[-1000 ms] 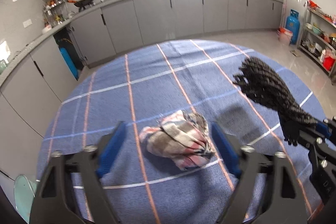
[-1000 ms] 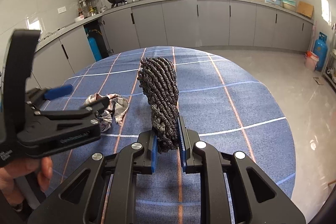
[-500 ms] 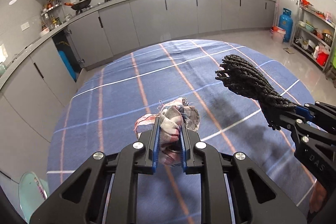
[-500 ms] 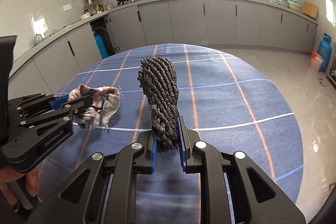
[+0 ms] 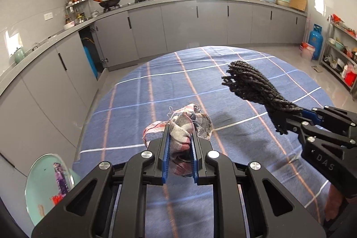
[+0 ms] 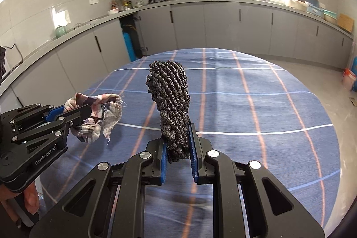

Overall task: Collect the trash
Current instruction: 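Carry the checked cloth with the left tool and scrubber with the right tool over the bin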

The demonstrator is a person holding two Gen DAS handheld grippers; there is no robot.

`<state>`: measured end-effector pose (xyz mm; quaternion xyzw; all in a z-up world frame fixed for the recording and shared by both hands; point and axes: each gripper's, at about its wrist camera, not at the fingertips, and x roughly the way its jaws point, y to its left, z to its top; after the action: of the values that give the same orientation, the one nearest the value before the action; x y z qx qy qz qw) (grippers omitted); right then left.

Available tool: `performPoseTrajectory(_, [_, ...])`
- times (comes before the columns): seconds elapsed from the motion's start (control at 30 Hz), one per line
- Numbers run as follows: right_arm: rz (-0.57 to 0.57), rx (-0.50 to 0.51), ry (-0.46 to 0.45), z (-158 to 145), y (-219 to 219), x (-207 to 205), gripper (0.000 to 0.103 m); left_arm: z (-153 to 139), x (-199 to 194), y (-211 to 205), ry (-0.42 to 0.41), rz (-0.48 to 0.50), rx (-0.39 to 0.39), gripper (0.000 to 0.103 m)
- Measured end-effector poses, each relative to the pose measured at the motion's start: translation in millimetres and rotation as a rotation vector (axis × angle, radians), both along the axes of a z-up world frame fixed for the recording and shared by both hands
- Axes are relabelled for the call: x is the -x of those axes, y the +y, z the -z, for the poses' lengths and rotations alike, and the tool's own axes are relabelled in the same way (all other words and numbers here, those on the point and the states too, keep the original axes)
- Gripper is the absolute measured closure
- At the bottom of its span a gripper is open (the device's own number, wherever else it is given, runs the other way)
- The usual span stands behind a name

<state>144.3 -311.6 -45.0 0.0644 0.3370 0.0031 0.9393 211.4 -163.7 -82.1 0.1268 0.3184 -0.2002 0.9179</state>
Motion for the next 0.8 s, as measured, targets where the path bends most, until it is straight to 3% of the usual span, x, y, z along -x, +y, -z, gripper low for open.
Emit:
performPoseTrajectory(0.27, [-0.056,0.013,-0.007,-2.3,28.9,-3.1,0.085,-10.2,14.5,36.8,-0.045,-0.062,0.013,0.087])
performPoseTrajectory(0.8, [-0.196,0.027,-0.032,-9.3,93.4,-11.7,0.085,-11.4,33.7,109.1,-0.055,-0.189,0.054,0.087])
